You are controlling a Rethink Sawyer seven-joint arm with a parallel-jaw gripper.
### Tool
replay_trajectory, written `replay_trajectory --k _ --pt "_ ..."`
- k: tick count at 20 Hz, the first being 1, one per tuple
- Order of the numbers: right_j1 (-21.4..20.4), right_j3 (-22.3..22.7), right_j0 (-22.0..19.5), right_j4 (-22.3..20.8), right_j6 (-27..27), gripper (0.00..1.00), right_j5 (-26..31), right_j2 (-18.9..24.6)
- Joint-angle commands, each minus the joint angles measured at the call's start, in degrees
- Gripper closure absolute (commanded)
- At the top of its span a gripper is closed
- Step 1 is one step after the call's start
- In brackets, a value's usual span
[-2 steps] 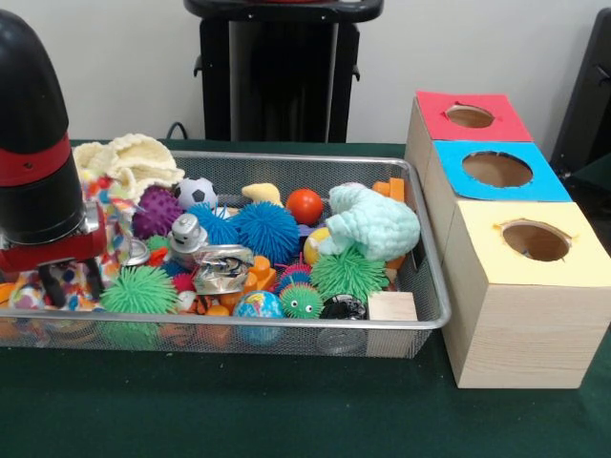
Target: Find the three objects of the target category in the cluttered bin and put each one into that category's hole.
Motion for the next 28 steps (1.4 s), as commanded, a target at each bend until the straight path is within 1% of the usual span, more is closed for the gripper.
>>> replay_trajectory --k 1,15,19,21,22,23,24,26,28 --pt "1.72 0.91 0.6 -3.47 -17.15 1.0 -3.74 1.3" --pt "1.53 1.65 0.47 -2.83 -16.27 1.0 -2.88 1.11" --pt "0.47 1.98 0.91 -1.95 -15.34 1.0 -0.62 0.81" --pt "-3.35 4.8 0.75 -0.81 -14.08 1.0 -0.46 1.14" --pt "-6.41 6.61 0.85 0.02 -13.35 1.0 0.38 1.26" --pt "-8.1 7.71 0.84 0.63 -12.81 1.0 1.24 1.2" --pt "-11.05 9.53 0.82 1.71 -11.92 1.0 2.75 1.11" --pt "-14.39 11.1 0.82 3.34 -11.37 1.0 5.58 1.09" --pt "-17.09 11.72 1.13 4.51 -11.07 1.0 8.3 0.84"
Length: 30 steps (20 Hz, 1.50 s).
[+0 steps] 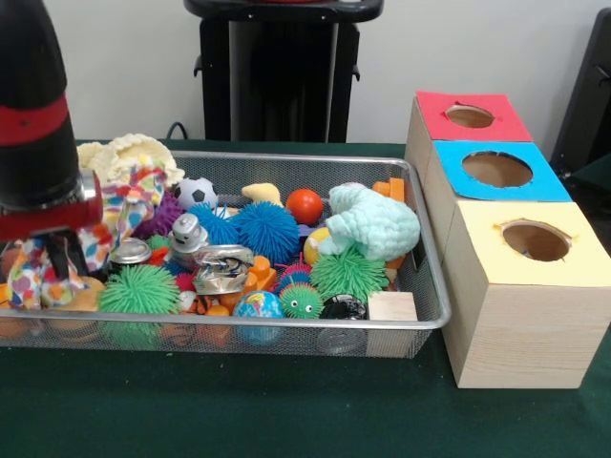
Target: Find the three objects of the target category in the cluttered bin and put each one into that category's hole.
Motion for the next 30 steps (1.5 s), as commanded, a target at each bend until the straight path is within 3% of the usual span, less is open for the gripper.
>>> replay_trajectory --k 1,6,13,19,24,30 --pt "-12.44 7.95 1.2 3.75 -11.04 1.0 8.82 0.77" --pt "-16.22 7.17 2.19 5.82 -11.01 1.0 14.86 0.3" --pt "-18.09 7.93 2.22 7.02 -10.59 1.0 16.17 0.13" --pt "-14.58 13.65 2.28 7.69 -6.24 1.0 8.69 -0.16" --pt "-16.2 19.53 4.03 9.08 0.57 1.0 4.24 -0.84" --pt "-16.55 23.73 5.45 10.5 5.19 1.0 0.12 -1.7"
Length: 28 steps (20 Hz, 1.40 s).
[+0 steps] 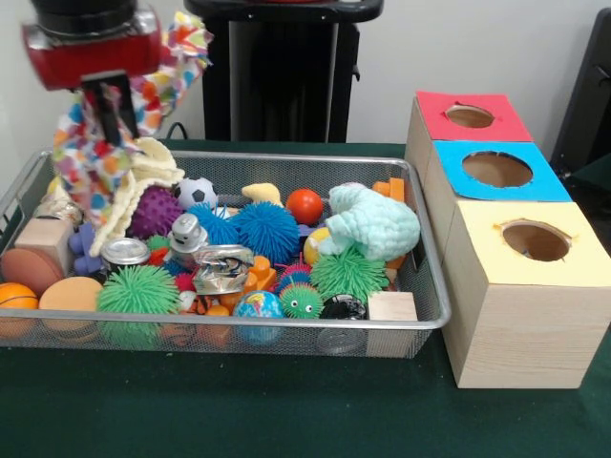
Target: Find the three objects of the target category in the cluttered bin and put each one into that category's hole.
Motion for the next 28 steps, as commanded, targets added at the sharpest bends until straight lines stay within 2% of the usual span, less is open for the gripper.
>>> replay_trajectory --k 1,9,11,14,16,20,24,28 --pt "0.66 11.95 2.36 1.38 5.56 1.0 -5.96 -1.73" --pt "-2.43 14.98 4.1 3.51 7.64 1.0 -7.63 -3.05" --pt "-4.86 16.13 4.96 4.27 7.9 1.0 -7.76 -2.93" --pt "-11.39 18.64 6.53 7.78 9.12 1.0 -3.74 -3.36" --pt "-13.76 19.69 8.5 8.71 10.4 1.0 -3.16 -3.86" --pt "-16.15 22.65 13.14 10.02 14.82 1.0 -5.03 -6.13" --pt "-18.54 23.7 15.46 12.3 14.19 1.0 -5.31 -7.44" --pt "-22.08 26.4 18.06 15.94 16.23 1.0 -5.61 -9.74"
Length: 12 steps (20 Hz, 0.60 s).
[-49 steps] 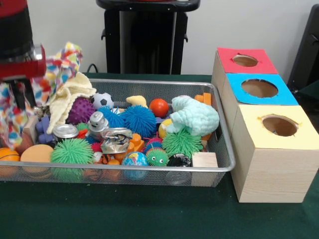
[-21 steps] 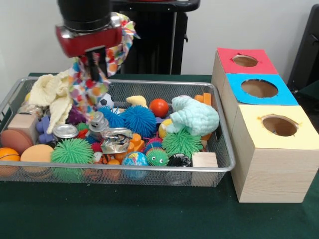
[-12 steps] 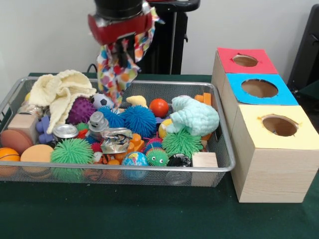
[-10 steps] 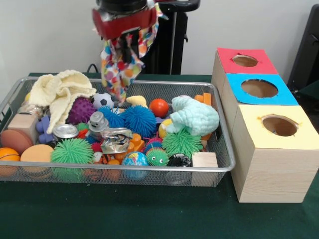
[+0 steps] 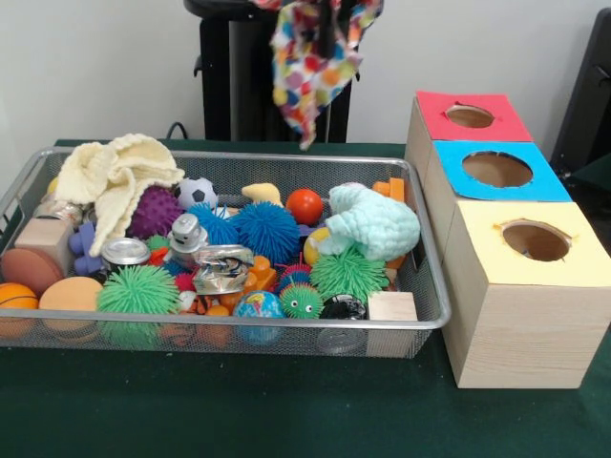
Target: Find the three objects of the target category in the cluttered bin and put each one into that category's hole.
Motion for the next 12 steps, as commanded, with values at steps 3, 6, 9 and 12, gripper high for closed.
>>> replay_trajectory --k 3,6,9,12 --pt "-7.71 11.04 4.65 7.47 17.04 1.0 -2.34 -6.6" --pt "-7.52 12.09 6.87 8.33 18.89 1.0 -3.71 -8.69" --pt "-6.98 12.53 8.13 8.96 19.16 1.0 -5.13 -10.11" --pt "-6.17 12.98 9.7 9.08 20.57 1.0 -7.5 -11.44"
